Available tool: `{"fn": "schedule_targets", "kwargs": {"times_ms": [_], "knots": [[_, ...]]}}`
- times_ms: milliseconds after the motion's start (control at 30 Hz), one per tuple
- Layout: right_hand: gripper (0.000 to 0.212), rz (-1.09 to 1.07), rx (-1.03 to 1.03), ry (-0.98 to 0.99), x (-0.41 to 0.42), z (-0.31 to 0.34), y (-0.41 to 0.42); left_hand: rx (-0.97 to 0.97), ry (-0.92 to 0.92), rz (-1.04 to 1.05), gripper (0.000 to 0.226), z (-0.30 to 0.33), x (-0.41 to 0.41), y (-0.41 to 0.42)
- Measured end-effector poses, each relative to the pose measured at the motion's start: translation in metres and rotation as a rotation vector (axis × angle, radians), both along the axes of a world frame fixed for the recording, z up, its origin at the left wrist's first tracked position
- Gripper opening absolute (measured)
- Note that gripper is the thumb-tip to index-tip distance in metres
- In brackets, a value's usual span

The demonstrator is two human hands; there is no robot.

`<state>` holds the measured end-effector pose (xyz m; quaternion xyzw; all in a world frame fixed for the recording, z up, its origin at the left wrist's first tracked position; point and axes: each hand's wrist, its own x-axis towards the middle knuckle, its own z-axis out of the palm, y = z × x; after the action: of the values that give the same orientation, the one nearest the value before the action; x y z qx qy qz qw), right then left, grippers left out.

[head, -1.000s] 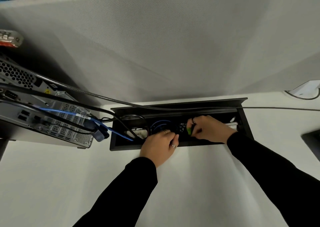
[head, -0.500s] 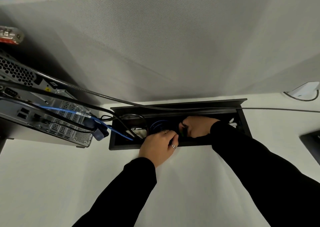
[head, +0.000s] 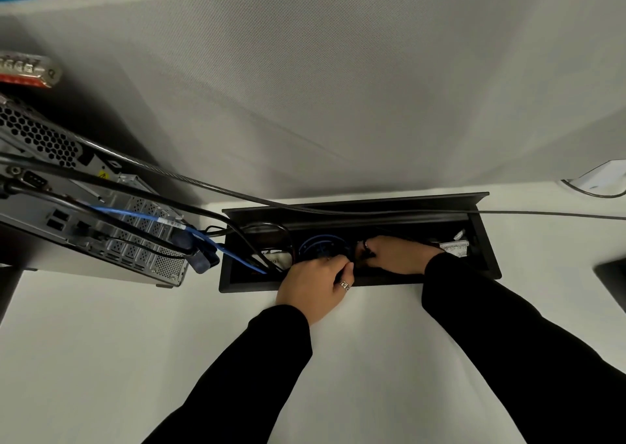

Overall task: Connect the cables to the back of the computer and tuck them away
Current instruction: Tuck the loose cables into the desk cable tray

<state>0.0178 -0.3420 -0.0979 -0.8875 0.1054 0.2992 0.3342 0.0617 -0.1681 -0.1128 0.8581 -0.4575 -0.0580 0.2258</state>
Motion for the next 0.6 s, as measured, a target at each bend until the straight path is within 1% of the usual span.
{"fn": "schedule_targets", "kwargs": {"times_ms": [67, 133, 200, 267, 367, 400, 467, 533, 567, 600], "knots": [[0.018, -0.074, -0.002, -0.085, -0.005, 0.005, 0.0, -0.031, 0.025, -0.001, 0.044, -0.001, 0.0, 0.0], [0.016, -0.158, -0.034, -0.19, -0.015, 0.01, 0.001, -0.091, 0.037, -0.014, 0.031, 0.0, -0.001, 0.003], [0.014, -0.238, -0.137, -0.318, -0.027, 0.011, 0.005, -0.175, 0.025, -0.023, 0.023, 0.002, -0.003, 0.008], [0.014, -0.315, -0.208, -0.45, -0.037, 0.009, 0.013, -0.277, -0.019, -0.034, 0.022, 0.003, -0.005, 0.02], [0.015, -0.351, -0.129, -0.563, -0.041, 0.011, 0.034, -0.4, -0.073, -0.025, 0.023, 0.006, -0.01, 0.044], [0.017, -0.349, -0.106, -0.59, -0.038, 0.013, 0.043, -0.413, -0.059, 0.02, 0.023, 0.006, -0.01, 0.054], [0.022, -0.344, -0.075, -0.652, -0.03, 0.016, 0.061, -0.409, 0.05, 0.226, 0.02, 0.01, -0.01, 0.072], [0.029, -0.343, -0.028, -0.679, -0.018, 0.017, 0.077, -0.449, 0.257, 0.511, 0.015, 0.014, -0.006, 0.084], [0.032, -0.351, 0.012, -0.669, -0.013, 0.018, 0.083, -0.504, 0.361, 0.635, 0.014, 0.014, -0.003, 0.086], [0.033, -0.363, 0.054, -0.648, -0.007, 0.019, 0.088, -0.562, 0.427, 0.726, 0.017, 0.014, 0.002, 0.088]]}}
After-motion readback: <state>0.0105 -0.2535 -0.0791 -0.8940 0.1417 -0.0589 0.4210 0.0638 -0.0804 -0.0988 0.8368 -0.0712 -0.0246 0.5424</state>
